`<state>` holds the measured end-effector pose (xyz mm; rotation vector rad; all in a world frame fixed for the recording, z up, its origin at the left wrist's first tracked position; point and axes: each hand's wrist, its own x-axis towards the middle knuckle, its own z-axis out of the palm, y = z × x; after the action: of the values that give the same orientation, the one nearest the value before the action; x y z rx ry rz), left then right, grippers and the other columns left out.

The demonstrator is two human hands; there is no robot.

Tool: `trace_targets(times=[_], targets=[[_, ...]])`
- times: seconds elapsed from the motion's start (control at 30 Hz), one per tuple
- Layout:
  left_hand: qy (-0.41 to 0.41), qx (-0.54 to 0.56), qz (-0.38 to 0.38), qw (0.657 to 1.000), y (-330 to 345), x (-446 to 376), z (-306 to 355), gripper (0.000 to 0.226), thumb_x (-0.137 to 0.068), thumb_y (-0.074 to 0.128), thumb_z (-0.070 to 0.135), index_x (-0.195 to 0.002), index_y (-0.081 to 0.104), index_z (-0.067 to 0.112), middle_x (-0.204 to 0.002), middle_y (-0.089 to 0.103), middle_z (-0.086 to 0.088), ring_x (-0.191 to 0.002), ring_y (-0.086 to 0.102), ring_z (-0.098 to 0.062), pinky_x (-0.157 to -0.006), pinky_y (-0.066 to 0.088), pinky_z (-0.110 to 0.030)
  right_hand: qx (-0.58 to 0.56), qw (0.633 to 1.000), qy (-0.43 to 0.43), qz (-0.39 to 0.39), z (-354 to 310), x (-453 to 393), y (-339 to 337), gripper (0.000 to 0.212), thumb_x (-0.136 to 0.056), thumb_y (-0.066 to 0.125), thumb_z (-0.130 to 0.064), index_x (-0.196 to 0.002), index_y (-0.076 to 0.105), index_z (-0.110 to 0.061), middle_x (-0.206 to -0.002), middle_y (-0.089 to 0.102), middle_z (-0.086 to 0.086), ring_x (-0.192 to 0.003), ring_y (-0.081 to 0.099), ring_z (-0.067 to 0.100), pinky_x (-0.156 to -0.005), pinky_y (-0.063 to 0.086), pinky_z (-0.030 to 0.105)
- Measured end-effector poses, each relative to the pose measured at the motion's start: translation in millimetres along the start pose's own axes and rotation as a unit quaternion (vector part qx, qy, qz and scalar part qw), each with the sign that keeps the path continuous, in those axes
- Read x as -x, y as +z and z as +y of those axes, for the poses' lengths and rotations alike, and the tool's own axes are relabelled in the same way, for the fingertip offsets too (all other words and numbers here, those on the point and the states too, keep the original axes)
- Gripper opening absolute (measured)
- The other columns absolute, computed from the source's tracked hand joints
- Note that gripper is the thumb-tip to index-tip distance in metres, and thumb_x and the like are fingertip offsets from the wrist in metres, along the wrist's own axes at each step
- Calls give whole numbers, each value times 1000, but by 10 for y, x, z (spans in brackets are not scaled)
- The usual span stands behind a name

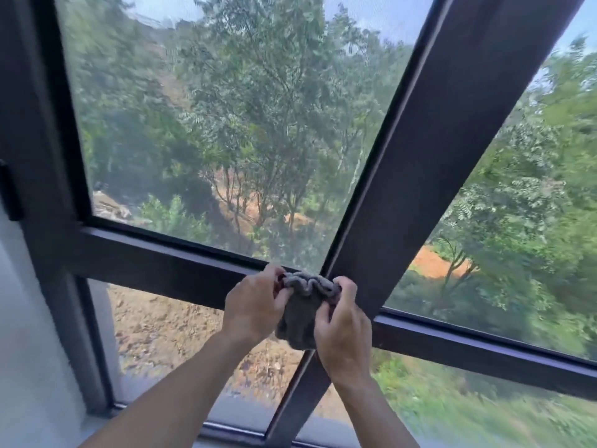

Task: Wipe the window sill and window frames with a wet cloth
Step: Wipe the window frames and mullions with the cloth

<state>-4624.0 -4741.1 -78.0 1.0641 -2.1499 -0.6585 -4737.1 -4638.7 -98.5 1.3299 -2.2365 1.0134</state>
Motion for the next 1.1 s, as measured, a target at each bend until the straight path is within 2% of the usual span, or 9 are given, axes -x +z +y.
trace_targets(times=[0.13,0.2,0.3,0.4,0.53,0.63,0.9,1.0,1.1], targets=[[48,-60,43,996,42,-102,-180,22,-89,60,45,-103,67,28,-91,69,6,-87,65,-20,-70,47,-31,150,974,-169,17,134,188,297,38,-77,76,-8,-110,59,-12,-111,55,14,-100,54,32,-80,51,42],[66,-76,54,993,37,-130,-207,23,-88,61,46,-100,68,28,-88,68,7,-85,65,-19,-70,48,-30,201,945,-258,16,215,179,367,22,-91,60,-8,-112,66,-5,-126,52,16,-118,50,31,-100,44,45],[93,-83,57,991,8,-185,-310,23,-84,68,45,-95,70,26,-83,66,6,-80,65,-20,-67,51,-33,207,918,-335,-35,296,85,463,34,-102,34,-4,-127,55,3,-142,46,25,-136,43,37,-114,33,49],[132,-103,112,980,17,-180,-508,26,-74,79,39,-87,71,18,-80,61,2,-81,61,-22,-59,50,-33,225,903,-362,-55,330,3,593,36,-104,23,-7,-135,42,-4,-150,32,28,-141,33,42,-118,25,52],[166,-156,183,956,55,-143,-740,54,-79,68,52,-113,65,11,-104,55,-8,-100,48,-27,-81,42,-41,258,861,-432,-78,436,-122,503,49,-105,19,-8,-152,30,-16,-156,23,29,-144,27,43,-119,23,52],[179,-207,158,949,99,-54,-803,68,-81,50,63,-124,59,11,-115,54,-9,-110,44,-27,-86,32,-41,320,814,-479,-77,663,-174,274,53,-102,22,-5,-155,25,-10,-160,14,24,-148,18,38,-122,16,49],[153,-257,110,948,46,111,-951,63,-85,51,47,-140,50,14,-138,52,-7,-134,42,-27,-99,30,-47,376,790,-484,-23,449,-230,510,71,-93,44,-18,-157,15,-20,-163,3,18,-149,11,34,-118,-7,56],[127,-255,98,954,38,113,-896,64,-84,51,47,-140,50,16,-138,51,-4,-133,42,-24,-95,31,-46,435,734,-519,-55,751,-338,162,82,-86,50,-24,-158,12,-19,-163,3,18,-149,13,33,-116,-9,60],[118,-267,73,954,45,137,-877,68,-83,51,47,-142,46,15,-141,48,-5,-135,39,-25,-96,35,-48,438,740,-509,-41,676,-368,176,80,-84,57,-26,-155,22,-21,-159,15,22,-144,21,37,-116,-4,61]])
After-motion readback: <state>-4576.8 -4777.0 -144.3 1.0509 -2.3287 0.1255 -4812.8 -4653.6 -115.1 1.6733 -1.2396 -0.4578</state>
